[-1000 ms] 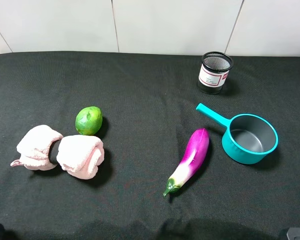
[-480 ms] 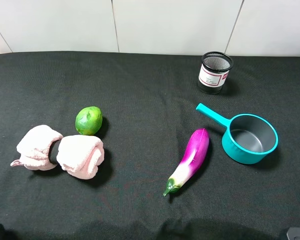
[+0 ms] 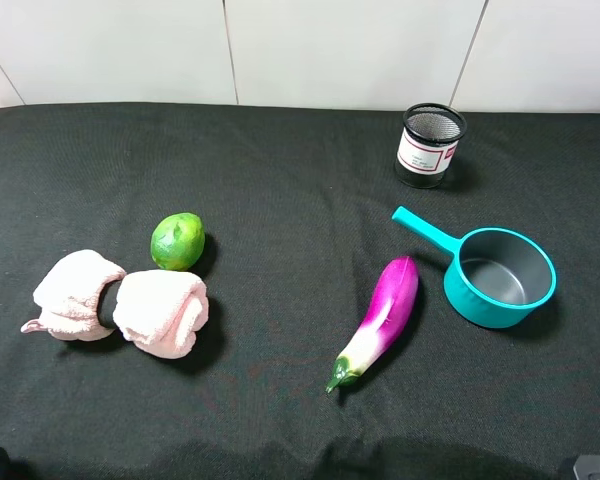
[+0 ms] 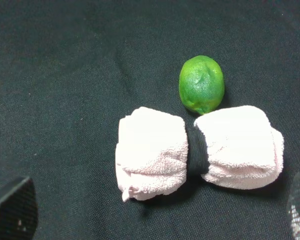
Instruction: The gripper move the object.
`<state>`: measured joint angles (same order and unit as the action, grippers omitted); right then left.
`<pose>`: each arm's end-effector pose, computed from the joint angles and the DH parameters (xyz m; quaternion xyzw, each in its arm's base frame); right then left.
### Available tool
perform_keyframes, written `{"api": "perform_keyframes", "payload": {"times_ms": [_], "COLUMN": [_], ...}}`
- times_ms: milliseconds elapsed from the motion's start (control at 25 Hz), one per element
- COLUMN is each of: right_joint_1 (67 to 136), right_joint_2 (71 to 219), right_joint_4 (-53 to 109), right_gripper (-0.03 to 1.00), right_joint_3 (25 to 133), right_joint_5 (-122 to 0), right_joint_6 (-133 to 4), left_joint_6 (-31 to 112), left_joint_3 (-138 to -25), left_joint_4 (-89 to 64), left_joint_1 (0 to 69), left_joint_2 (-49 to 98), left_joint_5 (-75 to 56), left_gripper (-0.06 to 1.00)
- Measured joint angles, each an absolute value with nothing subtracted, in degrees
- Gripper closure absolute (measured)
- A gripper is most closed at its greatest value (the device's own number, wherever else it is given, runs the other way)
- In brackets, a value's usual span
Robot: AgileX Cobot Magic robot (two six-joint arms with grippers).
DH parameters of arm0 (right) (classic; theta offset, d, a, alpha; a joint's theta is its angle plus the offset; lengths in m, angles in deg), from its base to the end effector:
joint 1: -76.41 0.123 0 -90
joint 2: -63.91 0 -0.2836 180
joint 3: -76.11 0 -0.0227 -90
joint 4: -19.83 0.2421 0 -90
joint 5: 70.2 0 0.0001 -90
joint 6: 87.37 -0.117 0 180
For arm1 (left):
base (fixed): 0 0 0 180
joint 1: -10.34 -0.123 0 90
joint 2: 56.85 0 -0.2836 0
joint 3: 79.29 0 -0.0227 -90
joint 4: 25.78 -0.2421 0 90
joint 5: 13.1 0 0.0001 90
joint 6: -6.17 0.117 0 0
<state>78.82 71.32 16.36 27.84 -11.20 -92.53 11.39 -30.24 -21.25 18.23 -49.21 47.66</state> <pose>0.0123 -0.0056 0.2660 0.0211 0.8412 0.0054 0.5402 0.0112 -0.0097 0.2589 0.0989 0.8483 -0.0516 0.5177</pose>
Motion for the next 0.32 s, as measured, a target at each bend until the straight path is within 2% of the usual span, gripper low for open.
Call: {"api": "perform_keyframes", "payload": {"times_ms": [320], "right_joint_1": [78.8], "right_joint_2": [71.3], "right_joint_4": [16.4], "right_gripper": [0.27], "right_joint_3": [27.8], "right_joint_5": [-11.2], "right_joint_6": [-92.5], "left_joint_6": [11.4], "left_joint_3": [-30.2], "left_joint_4": [-21.2], "left_joint_1": [18.2], "left_joint_2": [-49.2], "left_joint_5": [47.7], "left_gripper": [-0.05]}}
